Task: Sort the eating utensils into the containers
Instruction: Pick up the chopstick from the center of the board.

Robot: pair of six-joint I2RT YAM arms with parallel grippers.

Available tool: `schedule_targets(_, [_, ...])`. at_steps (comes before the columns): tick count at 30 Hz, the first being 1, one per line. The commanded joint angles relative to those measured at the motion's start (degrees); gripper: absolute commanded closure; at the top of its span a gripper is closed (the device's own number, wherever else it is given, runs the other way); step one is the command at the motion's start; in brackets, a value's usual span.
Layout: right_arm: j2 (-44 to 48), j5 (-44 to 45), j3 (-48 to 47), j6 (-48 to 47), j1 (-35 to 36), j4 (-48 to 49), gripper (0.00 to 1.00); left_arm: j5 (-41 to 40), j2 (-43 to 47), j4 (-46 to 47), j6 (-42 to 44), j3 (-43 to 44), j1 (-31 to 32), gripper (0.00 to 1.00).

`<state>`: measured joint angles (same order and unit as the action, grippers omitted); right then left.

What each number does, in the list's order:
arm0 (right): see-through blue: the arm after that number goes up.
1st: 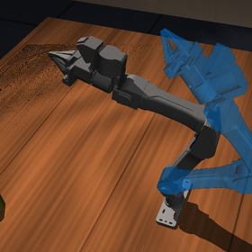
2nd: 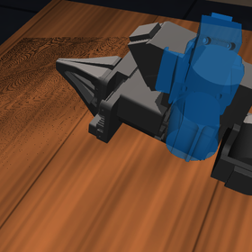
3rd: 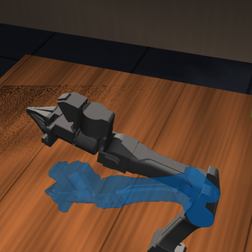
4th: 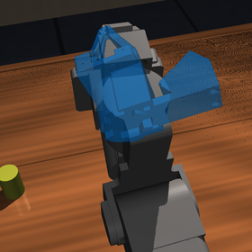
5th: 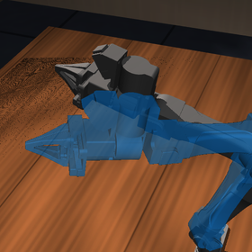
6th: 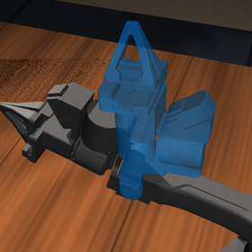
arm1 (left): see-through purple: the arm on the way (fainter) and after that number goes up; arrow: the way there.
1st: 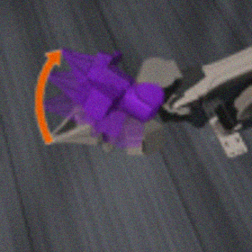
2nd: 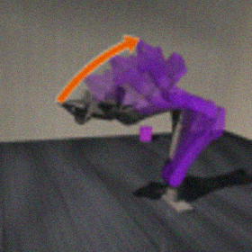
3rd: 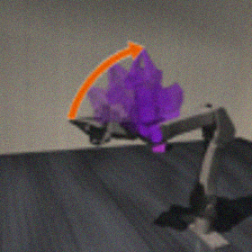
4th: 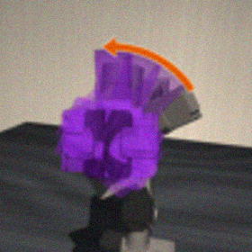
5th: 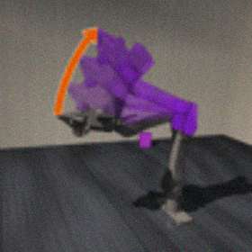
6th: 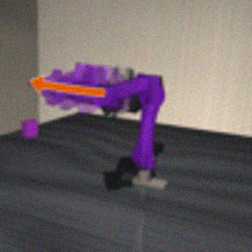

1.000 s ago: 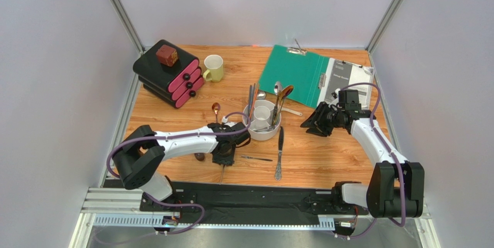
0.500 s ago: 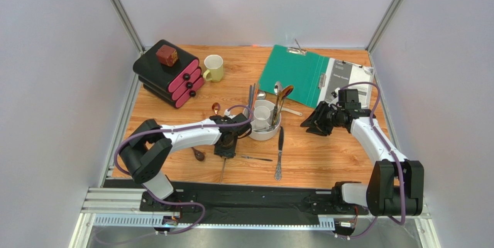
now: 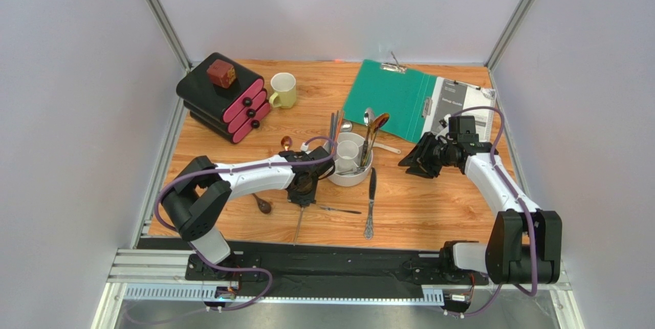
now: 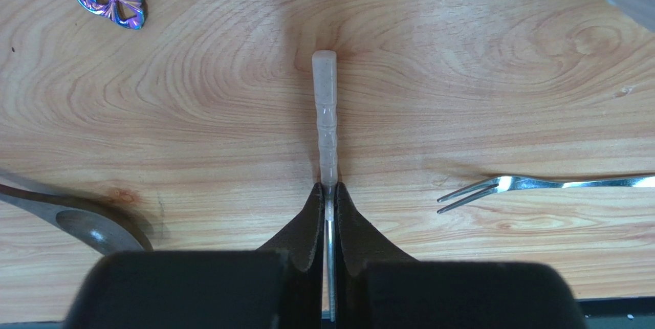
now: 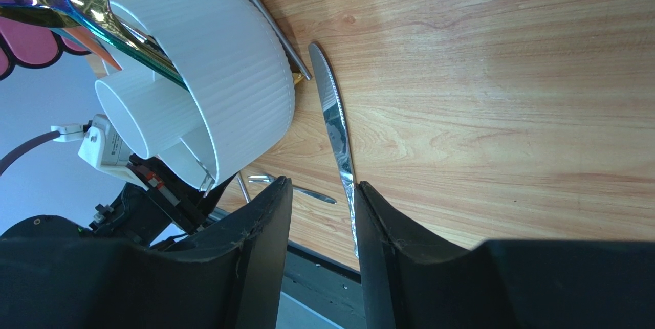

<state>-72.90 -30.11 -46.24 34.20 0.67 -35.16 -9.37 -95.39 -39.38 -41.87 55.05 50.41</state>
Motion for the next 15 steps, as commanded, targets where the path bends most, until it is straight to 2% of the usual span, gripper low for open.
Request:
schedule_targets(1, [-0.4, -0.48, -2.37, -0.53, -0.14, 0.88, 0.59, 2.07, -0.59, 3.43, -1.29, -6.44, -0.05, 1.0])
schedule_targets(5, [-0.75, -0.92, -2.1, 0.17, -0.14, 2.02, 0.59, -0.99, 7.91, 1.77, -1.2, -7.76, -0.14, 1.0])
schedule_targets(11, [-0.22, -0.92, -1.49, 1.66, -0.23, 3.43, 0.59, -7.68, 18.21, -3.42, 0.2, -2.93, -1.89, 1.0])
schedule_targets(15, [-0.31, -0.48, -2.19, 1.93, -0.05, 3.69, 0.59, -10.23, 23.49, -2.03, 4.06, 2.5, -4.62, 1.0])
